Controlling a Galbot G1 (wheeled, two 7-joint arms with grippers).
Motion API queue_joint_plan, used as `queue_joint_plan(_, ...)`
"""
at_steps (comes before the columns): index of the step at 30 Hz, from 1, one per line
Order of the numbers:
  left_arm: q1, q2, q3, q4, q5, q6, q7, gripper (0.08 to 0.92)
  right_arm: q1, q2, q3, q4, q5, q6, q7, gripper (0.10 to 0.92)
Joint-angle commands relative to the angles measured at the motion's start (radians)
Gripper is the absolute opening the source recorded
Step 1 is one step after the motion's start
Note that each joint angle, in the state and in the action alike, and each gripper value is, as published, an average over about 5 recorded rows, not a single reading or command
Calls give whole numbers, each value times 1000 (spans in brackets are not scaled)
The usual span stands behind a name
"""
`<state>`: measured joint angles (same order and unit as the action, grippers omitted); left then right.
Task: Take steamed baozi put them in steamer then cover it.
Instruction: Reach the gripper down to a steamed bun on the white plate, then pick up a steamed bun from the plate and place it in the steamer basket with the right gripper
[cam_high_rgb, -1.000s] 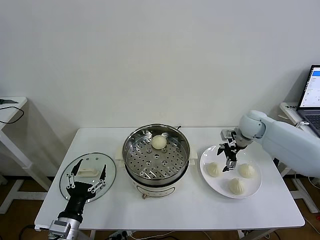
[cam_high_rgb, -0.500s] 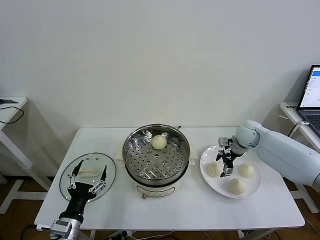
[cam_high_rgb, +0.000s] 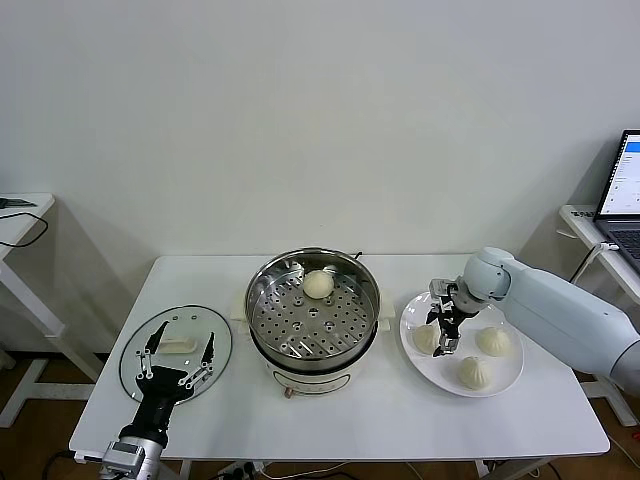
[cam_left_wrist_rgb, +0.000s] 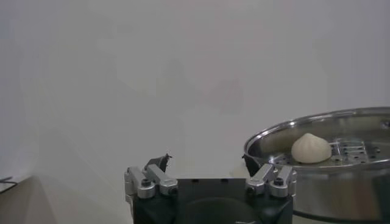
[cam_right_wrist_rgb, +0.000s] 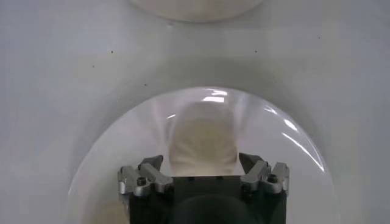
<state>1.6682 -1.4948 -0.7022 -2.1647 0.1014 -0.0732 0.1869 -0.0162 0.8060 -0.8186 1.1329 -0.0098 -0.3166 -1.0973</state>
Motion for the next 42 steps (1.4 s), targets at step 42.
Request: queue_joint_plan(42, 1, 11, 6, -8, 1, 1, 0, 823, 861, -190, -576, 525, 526, -259, -17, 718)
